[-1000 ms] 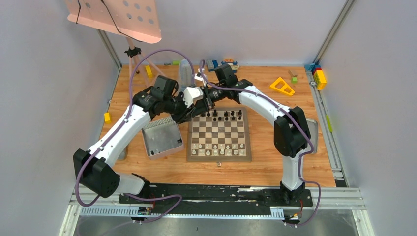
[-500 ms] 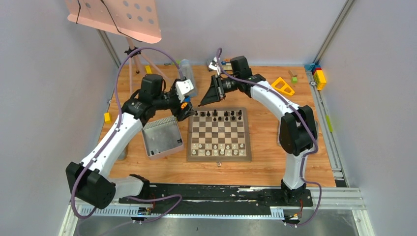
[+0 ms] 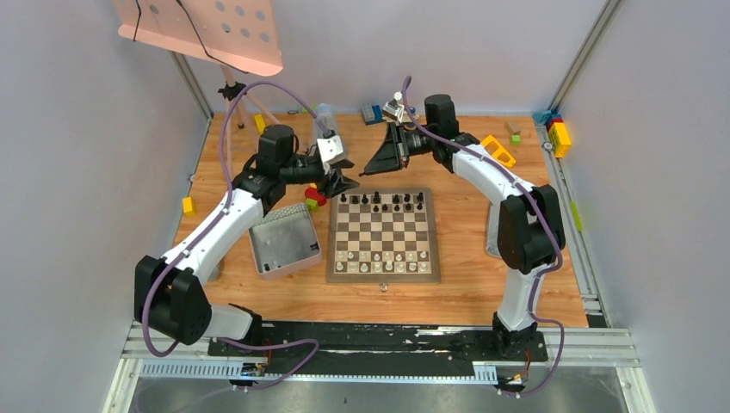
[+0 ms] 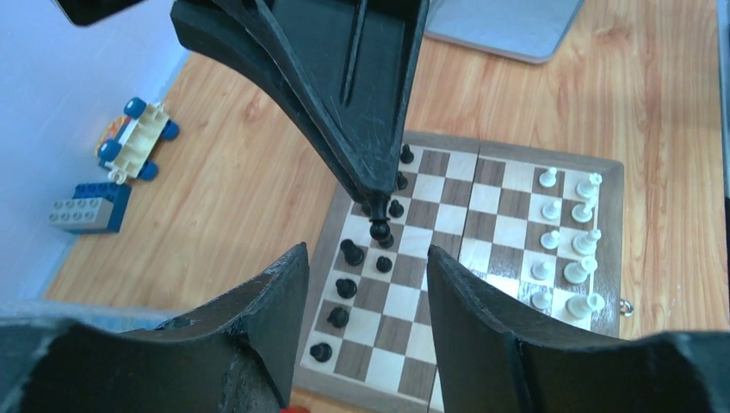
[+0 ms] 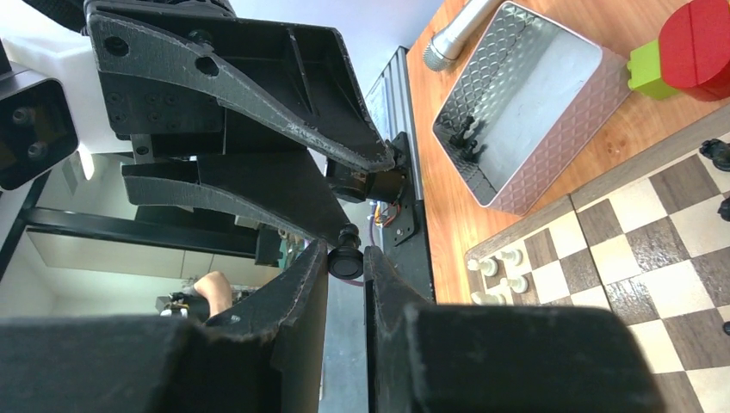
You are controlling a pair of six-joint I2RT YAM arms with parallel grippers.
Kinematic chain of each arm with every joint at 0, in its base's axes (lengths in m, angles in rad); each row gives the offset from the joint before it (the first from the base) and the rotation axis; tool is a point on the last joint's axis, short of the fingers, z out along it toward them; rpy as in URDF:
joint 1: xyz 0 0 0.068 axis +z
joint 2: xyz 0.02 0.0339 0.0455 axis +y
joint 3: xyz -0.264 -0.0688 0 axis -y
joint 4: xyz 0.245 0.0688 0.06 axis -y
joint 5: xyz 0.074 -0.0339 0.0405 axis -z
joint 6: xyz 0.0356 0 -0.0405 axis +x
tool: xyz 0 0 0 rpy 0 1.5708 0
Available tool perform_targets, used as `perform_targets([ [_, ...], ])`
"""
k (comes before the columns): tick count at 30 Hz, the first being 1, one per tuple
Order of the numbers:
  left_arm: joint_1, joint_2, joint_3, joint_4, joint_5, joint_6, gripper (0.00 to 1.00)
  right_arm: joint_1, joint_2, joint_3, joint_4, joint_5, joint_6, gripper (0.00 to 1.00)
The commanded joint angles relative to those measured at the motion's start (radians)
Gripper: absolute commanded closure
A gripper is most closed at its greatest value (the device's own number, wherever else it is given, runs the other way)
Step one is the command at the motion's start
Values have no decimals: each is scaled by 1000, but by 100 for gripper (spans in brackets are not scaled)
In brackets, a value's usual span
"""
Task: Set up the chess pieces on the board
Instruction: Place the chess piece on the chessboard.
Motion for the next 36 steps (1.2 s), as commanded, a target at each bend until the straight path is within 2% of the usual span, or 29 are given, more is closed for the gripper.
perform_targets([
  [1, 2, 15, -1, 179, 81, -64, 44, -2, -41, -3, 107, -48, 77, 100],
  [13, -5, 26, -5, 224, 106, -102, 60, -6, -33, -12, 158, -57, 101, 100],
  [25, -11, 29, -4, 194, 85, -80, 55, -7, -33, -16, 172, -62, 112, 100],
  [30, -11, 28, -5, 193, 82, -80, 61, -7, -34, -18, 176, -62, 113, 100],
  [36, -13, 28, -7, 193, 80, -75, 62, -7, -34, -19, 182, -64, 119, 100],
])
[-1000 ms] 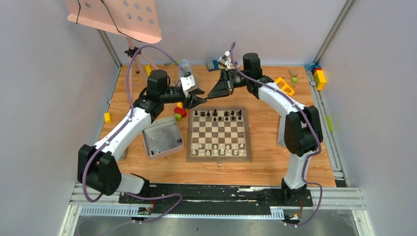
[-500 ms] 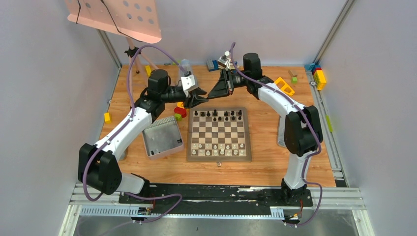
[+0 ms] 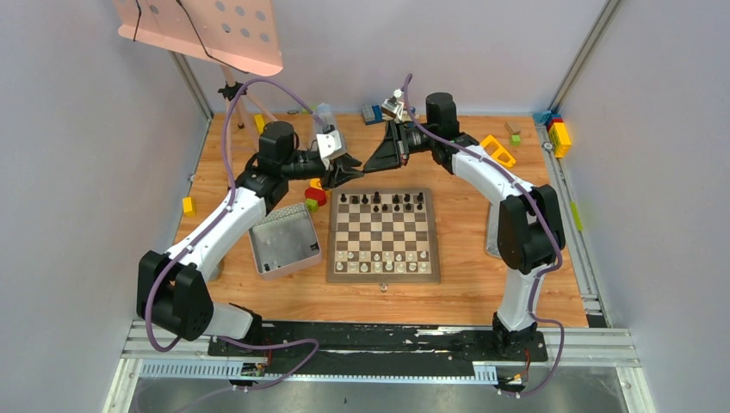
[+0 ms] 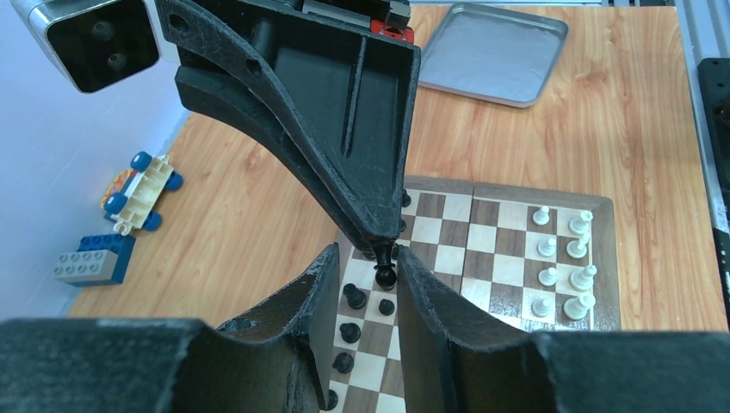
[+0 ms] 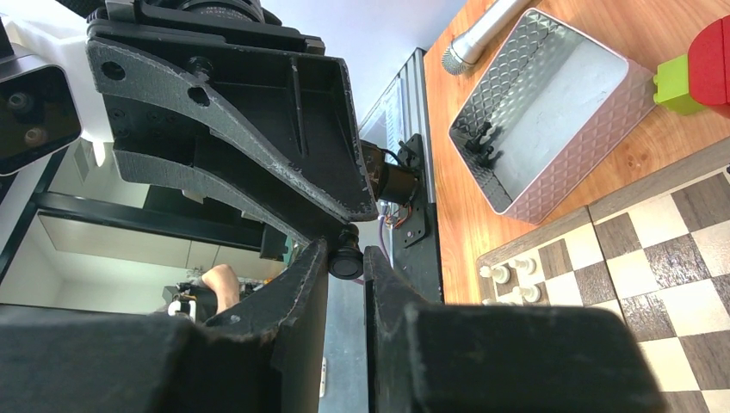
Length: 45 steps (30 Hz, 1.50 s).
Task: Set up the chess pieces on the board
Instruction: Place the chess piece on the chessboard.
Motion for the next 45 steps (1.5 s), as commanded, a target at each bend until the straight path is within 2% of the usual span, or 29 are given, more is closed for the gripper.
perform_targets([
  [1, -6, -3, -4, 16, -2, 12, 62, -4, -34, -4, 48, -25, 9, 100],
  [14, -12, 3, -3, -16, -10, 26, 65, -4, -31, -9, 59, -28, 19, 100],
  [26, -15, 3, 4, -14, -4, 13, 82, -2, -24, -21, 64, -25, 16, 100],
  [33, -16, 3, 13, -22, -2, 7, 88, 1, -22, -26, 64, -19, 10, 100],
  [36, -16, 1, 17, -28, -1, 4, 94, 2, -20, -28, 61, -19, 3, 100],
  [38, -16, -1, 23, -40, -2, 6, 99, 3, -22, -27, 54, -16, -5, 95],
  [40, -16, -5, 31, -62, -5, 15, 100, 2, -22, -24, 30, -7, -26, 85],
  [42, -17, -12, 45, -108, -14, 43, 100, 1, -23, -14, -10, 5, -62, 69],
  [45, -15, -23, 76, -252, -42, 124, 100, -11, -31, 9, -96, 22, -137, 52],
])
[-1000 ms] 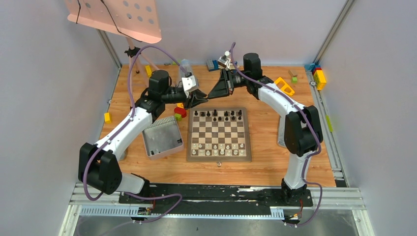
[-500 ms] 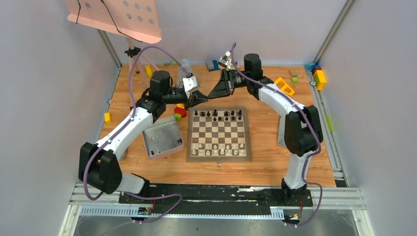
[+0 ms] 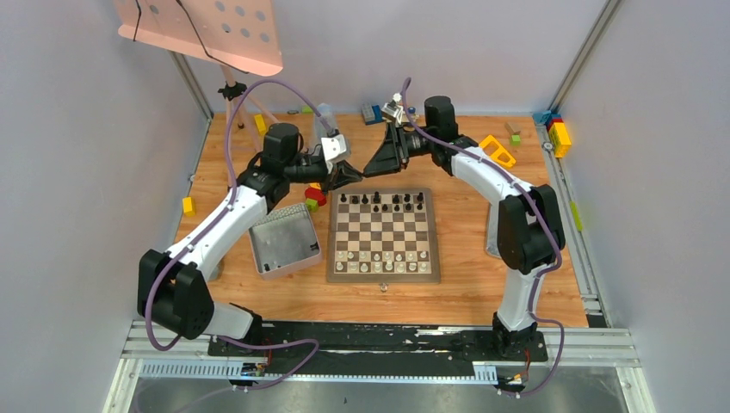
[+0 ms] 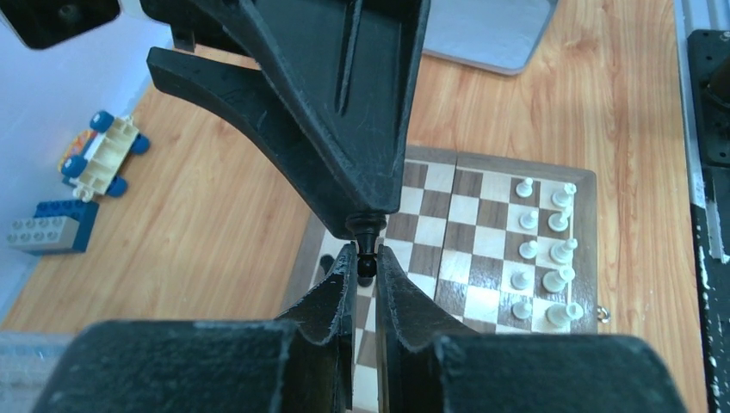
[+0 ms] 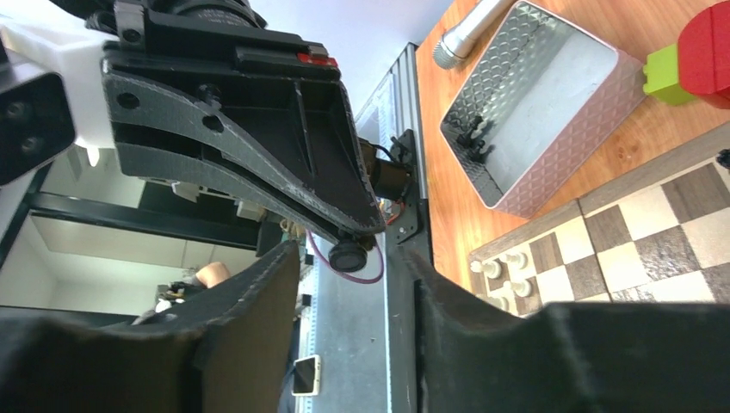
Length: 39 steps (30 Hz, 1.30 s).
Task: Set up the chess pieces on the board
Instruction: Place the chess piece on the chessboard.
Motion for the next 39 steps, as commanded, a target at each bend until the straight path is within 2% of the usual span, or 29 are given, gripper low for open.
perform_targets([
  [1, -4, -37, 73, -185, -47, 149, 100, -20, -36, 35, -113, 28, -134, 47],
  [4, -4, -37, 124, -413, -102, 291, 100, -64, -64, 38, -178, 58, -210, 42],
  [8, -15, -4, 201, -677, -253, 418, 100, -143, -115, 17, -247, 98, -311, 41],
  [13, -61, 109, 314, -902, -419, 441, 100, -263, -194, -38, -295, 126, -398, 41],
  [24, -156, 496, 676, -1190, -675, 369, 100, -500, -362, -230, -334, 134, -558, 41],
  [32, -173, 739, 942, -1364, -776, 347, 100, -543, -394, -342, -332, 133, -619, 42],
  [39, -200, 870, 1047, -1422, -838, 352, 100, -559, -385, -351, -333, 114, -623, 43],
])
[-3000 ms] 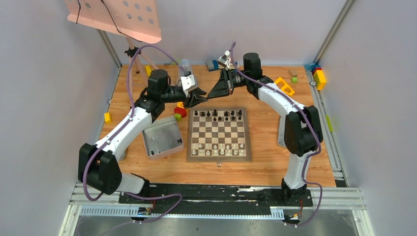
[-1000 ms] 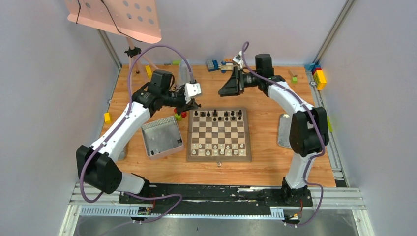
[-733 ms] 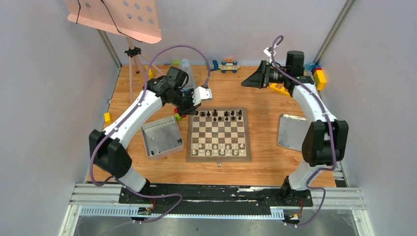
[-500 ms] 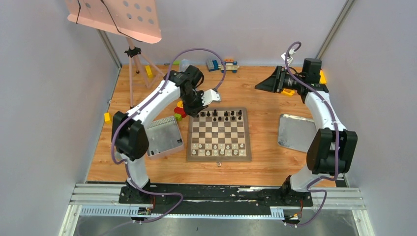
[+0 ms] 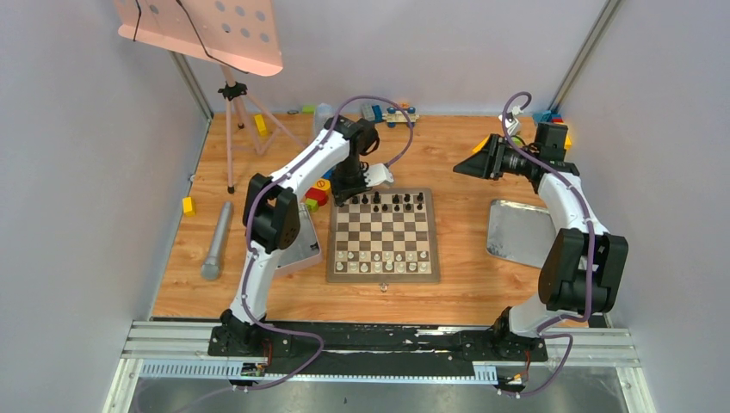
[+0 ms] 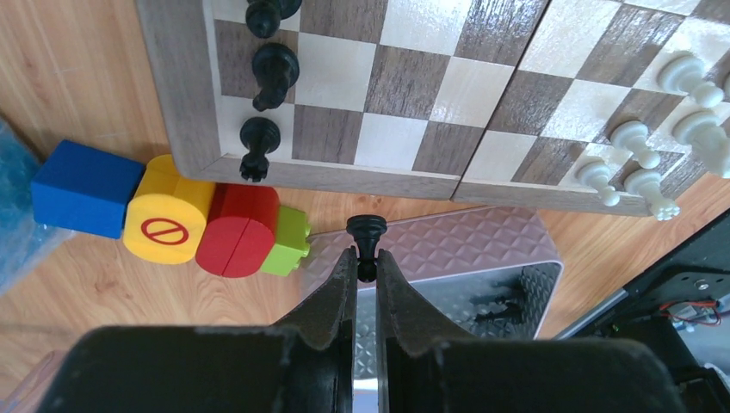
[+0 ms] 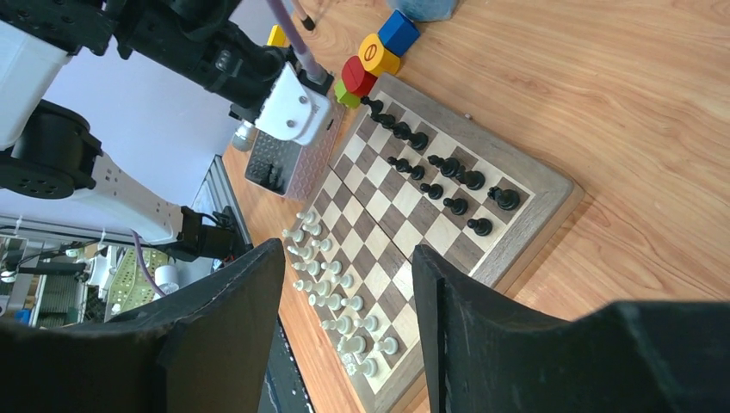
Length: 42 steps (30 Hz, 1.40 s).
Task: Set up the chess pieces on the board
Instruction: Place the chess piece on the chessboard.
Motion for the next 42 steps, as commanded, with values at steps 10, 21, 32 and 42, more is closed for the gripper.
perform_targets([
  [10, -46, 129, 132, -93, -92, -8, 100, -16, -21, -14, 20, -41, -44, 44],
  [21, -51, 176, 158, -88, -143, -7, 100, -17, -14, -20, 18, -53, -45, 44],
  [32, -55, 206, 170, -84, -167, -2, 98, -19, -11, -23, 19, -57, -45, 44],
  [42, -61, 229, 204, -78, -176, -3, 98, -19, -6, -23, 20, -64, -47, 45],
])
